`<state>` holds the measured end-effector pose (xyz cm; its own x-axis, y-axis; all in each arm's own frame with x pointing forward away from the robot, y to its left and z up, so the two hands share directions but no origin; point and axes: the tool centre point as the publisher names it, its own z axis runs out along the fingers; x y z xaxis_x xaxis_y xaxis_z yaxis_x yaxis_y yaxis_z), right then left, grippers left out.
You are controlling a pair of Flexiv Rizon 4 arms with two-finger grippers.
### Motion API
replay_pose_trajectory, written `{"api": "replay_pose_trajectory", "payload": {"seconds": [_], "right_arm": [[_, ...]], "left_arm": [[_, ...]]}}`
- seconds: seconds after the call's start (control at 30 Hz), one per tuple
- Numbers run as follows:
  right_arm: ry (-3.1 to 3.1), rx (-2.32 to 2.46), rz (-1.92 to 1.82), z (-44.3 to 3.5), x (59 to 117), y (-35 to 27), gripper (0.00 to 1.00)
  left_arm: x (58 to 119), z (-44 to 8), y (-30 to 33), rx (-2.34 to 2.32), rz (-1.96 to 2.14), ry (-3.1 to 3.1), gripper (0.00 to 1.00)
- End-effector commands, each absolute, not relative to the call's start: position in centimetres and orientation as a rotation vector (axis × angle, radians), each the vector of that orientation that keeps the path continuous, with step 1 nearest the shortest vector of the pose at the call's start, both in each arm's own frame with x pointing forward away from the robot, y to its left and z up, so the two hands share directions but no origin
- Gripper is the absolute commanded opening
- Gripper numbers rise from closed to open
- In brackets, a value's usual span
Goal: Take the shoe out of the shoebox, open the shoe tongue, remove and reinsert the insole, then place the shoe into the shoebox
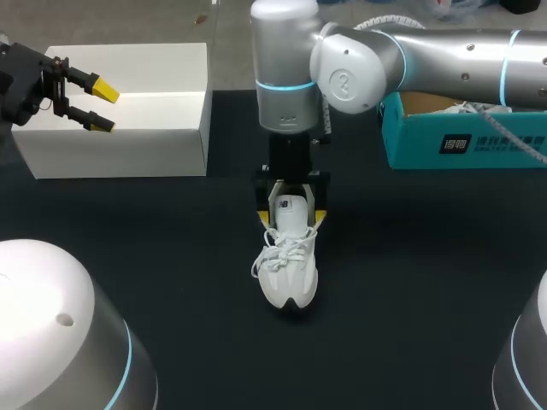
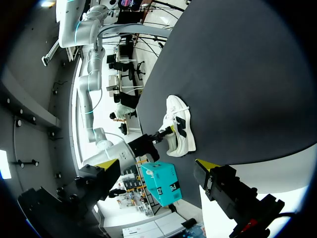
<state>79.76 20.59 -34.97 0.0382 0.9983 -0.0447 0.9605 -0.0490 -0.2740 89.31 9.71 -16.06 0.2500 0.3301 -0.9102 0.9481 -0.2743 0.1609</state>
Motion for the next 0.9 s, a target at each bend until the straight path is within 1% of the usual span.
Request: {"api": "replay_pose_trajectory", "payload": {"seconds": [0.03, 0.33, 0.57, 0.6, 0.63, 0.67, 0.7, 0.9], "right_arm": [[-2.045, -2.146, 0.289, -34.0, 78.5, 19.6, 1.0], [-2.034, -2.145, 0.27, -33.4, 77.7, 19.4, 1.0], [-2.044, -2.157, 0.209, -31.6, 77.0, 19.6, 1.0], [-2.049, -2.164, 0.202, -31.5, 77.0, 19.7, 0.77], [-2.057, -2.171, 0.194, -31.4, 77.0, 19.7, 0.34], [-2.056, -2.178, 0.177, -31.4, 77.1, 19.8, 0.1], [-2.063, -2.179, 0.169, -31.4, 77.2, 19.8, 0.0], [-2.038, -2.198, 0.099, -31.7, 78.1, 19.9, 0.0]], "left_arm": [[89.3, -16.0, 9.8, 1.761, -1.019, 1.18, 1.0], [89.3, -16.0, 9.8, 1.761, -1.019, 1.18, 1.0], [89.3, -16.0, 9.8, 1.761, -1.019, 1.18, 1.0], [89.3, -16.0, 9.8, 1.761, -1.019, 1.18, 1.0], [89.3, -16.0, 9.8, 1.761, -1.019, 1.18, 1.0], [89.3, -16.0, 9.8, 1.761, -1.019, 1.18, 1.0], [89.3, -16.0, 9.8, 1.761, -1.019, 1.18, 1.0], [89.3, -16.0, 9.8, 1.761, -1.019, 1.18, 1.0]]}}
